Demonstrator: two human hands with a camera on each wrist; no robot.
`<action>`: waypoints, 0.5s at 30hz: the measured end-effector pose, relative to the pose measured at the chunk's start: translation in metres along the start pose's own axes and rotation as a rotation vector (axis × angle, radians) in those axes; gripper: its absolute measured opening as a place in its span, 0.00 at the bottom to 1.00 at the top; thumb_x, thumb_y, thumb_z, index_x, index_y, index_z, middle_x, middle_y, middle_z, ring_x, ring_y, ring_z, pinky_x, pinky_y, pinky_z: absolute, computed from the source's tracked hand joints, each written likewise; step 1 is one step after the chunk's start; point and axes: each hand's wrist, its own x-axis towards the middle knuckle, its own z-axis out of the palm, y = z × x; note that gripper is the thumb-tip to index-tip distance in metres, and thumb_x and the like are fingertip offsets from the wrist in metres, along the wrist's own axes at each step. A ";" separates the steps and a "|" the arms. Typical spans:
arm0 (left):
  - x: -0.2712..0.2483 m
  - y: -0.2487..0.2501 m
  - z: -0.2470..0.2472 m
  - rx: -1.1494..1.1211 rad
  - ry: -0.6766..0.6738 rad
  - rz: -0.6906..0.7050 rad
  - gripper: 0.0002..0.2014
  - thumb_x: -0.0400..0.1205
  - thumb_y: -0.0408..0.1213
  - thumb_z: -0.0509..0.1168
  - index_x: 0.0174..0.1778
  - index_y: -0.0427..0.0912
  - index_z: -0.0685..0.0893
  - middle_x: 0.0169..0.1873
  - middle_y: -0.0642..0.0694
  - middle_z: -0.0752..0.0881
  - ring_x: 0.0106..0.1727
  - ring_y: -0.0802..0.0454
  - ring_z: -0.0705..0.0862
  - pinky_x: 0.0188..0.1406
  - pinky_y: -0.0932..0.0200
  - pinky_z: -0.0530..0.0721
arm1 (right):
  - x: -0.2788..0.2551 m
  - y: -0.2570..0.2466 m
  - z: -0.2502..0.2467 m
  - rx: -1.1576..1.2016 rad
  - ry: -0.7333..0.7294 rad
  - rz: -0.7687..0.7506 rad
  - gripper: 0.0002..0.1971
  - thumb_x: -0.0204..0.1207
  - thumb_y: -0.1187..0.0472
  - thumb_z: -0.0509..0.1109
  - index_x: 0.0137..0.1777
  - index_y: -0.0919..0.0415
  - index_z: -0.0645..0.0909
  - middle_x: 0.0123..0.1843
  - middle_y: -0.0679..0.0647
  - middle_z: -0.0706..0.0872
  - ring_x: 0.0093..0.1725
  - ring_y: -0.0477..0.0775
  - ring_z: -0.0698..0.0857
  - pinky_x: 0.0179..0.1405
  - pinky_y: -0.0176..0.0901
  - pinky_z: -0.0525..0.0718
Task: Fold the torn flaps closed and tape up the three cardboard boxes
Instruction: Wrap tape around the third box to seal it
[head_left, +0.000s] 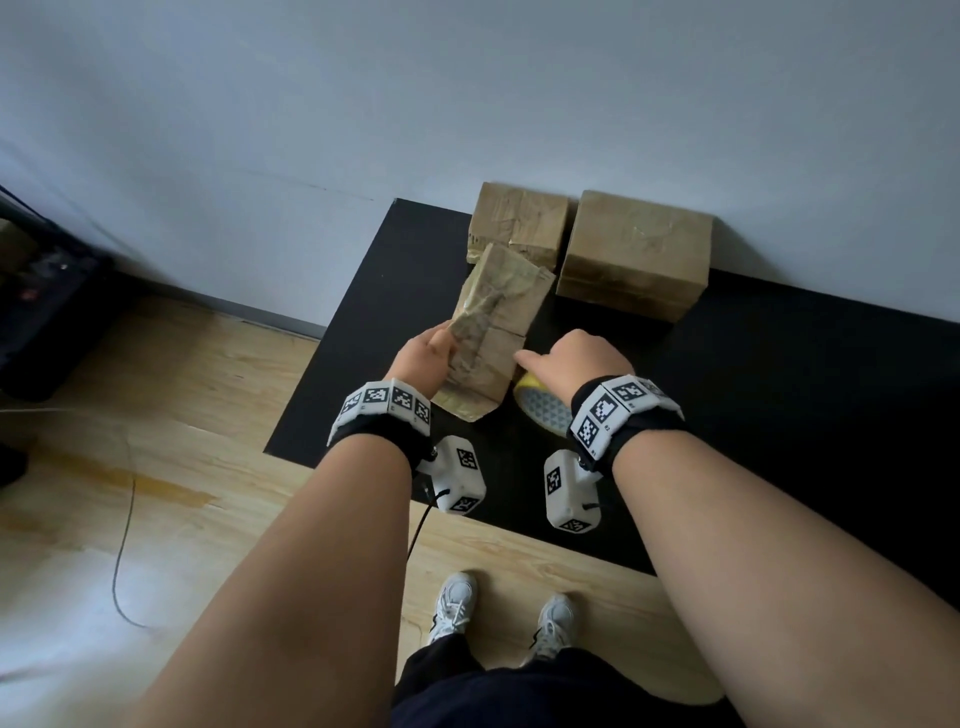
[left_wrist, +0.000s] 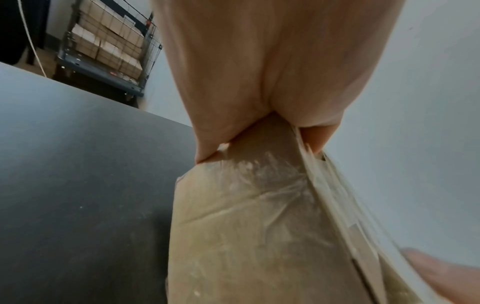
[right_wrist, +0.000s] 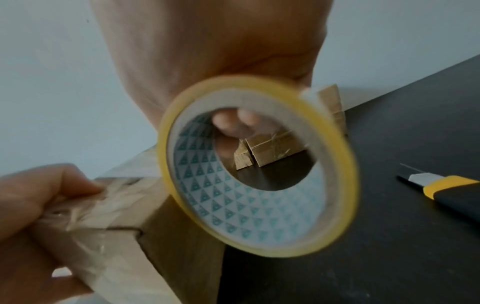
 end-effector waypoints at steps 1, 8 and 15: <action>0.001 -0.004 -0.002 0.035 -0.004 -0.012 0.19 0.87 0.34 0.49 0.68 0.44 0.81 0.54 0.44 0.81 0.52 0.50 0.75 0.50 0.60 0.68 | -0.001 0.001 0.001 0.046 -0.002 -0.017 0.28 0.75 0.31 0.63 0.39 0.60 0.83 0.36 0.54 0.84 0.35 0.55 0.83 0.32 0.44 0.76; 0.003 -0.025 -0.004 0.107 0.035 -0.078 0.09 0.88 0.35 0.50 0.50 0.42 0.75 0.49 0.44 0.77 0.50 0.49 0.73 0.44 0.61 0.66 | -0.007 0.006 0.006 0.319 0.020 -0.151 0.21 0.77 0.43 0.67 0.41 0.63 0.84 0.39 0.59 0.85 0.43 0.59 0.85 0.42 0.49 0.81; 0.001 -0.025 0.000 0.086 0.074 -0.096 0.16 0.89 0.34 0.52 0.66 0.32 0.80 0.65 0.34 0.81 0.52 0.53 0.71 0.46 0.64 0.65 | 0.002 -0.002 0.006 0.002 -0.063 0.011 0.18 0.75 0.43 0.68 0.41 0.60 0.82 0.37 0.54 0.83 0.34 0.53 0.82 0.28 0.41 0.70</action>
